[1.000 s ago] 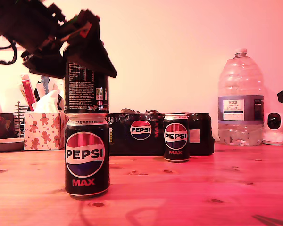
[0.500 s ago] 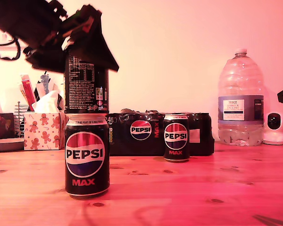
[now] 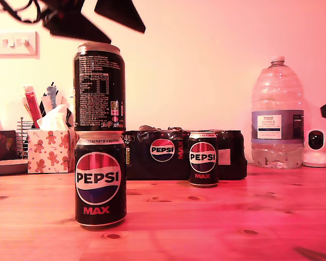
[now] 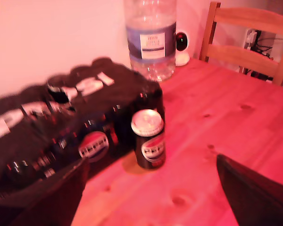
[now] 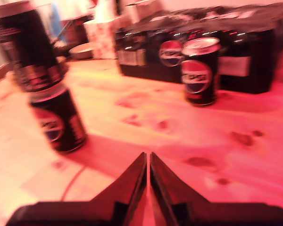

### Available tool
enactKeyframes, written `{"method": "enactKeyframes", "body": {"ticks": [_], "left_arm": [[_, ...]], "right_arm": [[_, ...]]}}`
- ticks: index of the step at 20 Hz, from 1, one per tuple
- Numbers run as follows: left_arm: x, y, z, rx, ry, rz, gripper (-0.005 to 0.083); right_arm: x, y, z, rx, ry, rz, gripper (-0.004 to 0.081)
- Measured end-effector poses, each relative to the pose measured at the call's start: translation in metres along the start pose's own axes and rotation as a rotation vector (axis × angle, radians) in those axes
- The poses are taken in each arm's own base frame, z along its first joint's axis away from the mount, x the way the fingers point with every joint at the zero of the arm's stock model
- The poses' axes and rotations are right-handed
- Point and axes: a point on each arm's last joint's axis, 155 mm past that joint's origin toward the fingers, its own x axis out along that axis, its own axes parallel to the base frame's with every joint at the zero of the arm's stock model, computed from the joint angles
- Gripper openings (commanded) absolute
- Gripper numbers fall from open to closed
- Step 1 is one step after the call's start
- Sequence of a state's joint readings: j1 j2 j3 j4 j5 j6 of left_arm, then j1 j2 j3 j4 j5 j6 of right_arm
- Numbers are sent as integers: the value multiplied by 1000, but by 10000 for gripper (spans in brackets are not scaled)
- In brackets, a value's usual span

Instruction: Stack up the Pepsi cans on top of each other

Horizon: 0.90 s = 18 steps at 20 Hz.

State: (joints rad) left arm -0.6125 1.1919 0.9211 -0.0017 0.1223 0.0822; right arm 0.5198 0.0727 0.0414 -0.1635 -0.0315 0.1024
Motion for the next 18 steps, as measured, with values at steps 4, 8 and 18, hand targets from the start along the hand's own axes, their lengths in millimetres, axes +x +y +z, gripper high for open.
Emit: {"method": "enactKeyframes", "body": {"ticks": [4, 8, 18], "left_arm": [[-5, 5, 23, 39, -22, 23, -33], [-10, 8, 34, 64, -41, 41, -22], [-54, 27, 40, 20, -35, 118, -22]], "right_arm": [[0, -6, 17, -25, -66, -35, -13], [7, -7, 8, -34, -21, -40, -13], [40, -27, 18, -91, -43, -107, -13]]}}
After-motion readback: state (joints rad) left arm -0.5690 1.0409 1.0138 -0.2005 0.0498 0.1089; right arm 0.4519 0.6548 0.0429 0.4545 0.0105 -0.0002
